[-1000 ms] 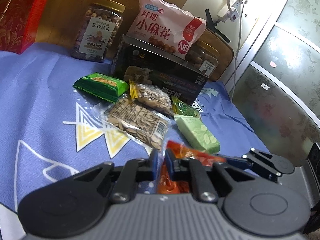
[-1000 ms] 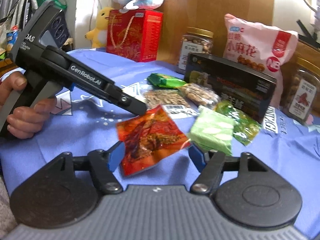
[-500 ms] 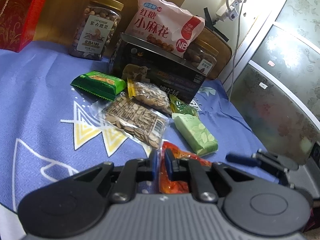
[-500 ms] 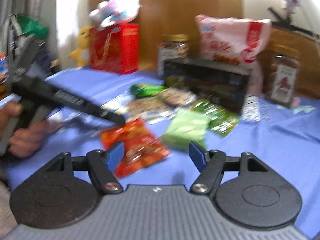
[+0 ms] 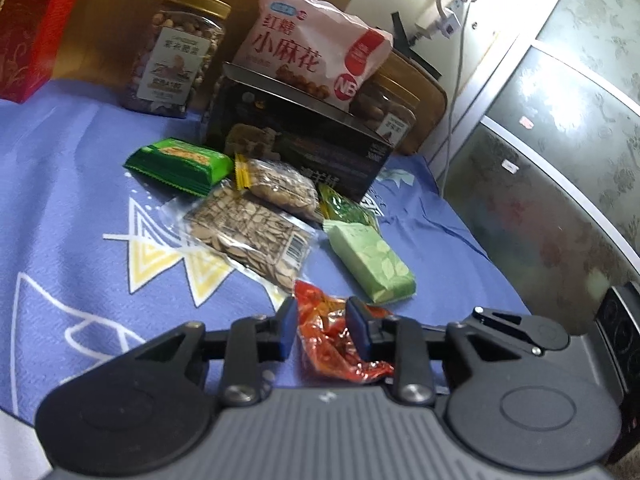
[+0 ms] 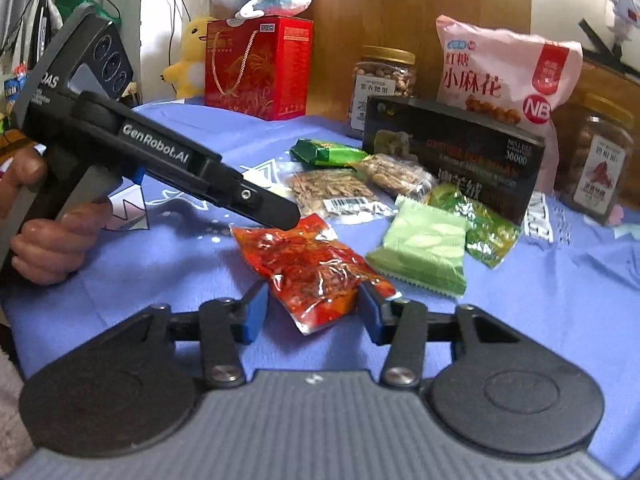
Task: Organize snacks
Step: 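Lift the red snack bag with the left tool toward the tin box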
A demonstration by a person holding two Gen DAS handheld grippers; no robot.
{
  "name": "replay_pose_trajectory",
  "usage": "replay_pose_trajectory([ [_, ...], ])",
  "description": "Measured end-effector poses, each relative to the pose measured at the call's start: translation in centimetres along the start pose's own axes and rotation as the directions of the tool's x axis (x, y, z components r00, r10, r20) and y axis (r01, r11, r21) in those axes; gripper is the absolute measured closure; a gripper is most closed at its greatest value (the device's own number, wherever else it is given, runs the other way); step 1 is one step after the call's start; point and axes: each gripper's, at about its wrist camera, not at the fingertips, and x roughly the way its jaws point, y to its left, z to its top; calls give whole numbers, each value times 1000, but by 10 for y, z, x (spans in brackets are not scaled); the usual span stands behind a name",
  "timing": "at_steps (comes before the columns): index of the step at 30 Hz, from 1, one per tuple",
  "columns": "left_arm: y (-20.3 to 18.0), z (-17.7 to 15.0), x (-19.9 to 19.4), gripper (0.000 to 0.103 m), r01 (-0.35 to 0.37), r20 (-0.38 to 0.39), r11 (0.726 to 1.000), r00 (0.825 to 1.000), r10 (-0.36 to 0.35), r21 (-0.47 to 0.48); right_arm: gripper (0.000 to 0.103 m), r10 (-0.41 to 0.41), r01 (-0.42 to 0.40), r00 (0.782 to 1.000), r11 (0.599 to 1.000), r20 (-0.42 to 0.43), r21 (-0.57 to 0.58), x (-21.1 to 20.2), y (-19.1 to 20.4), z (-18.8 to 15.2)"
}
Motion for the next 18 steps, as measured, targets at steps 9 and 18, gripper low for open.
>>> replay_pose_trajectory([
  [9, 2, 13, -16, 77, 30, 76, 998, 997, -26, -50, 88, -89, 88, 994, 996, 59, 19, 1, -11, 12],
  [18, -22, 29, -7, 84, 81, 60, 996, 995, -82, 28, 95, -88, 107, 987, 984, 132, -143, 5, 13, 22],
])
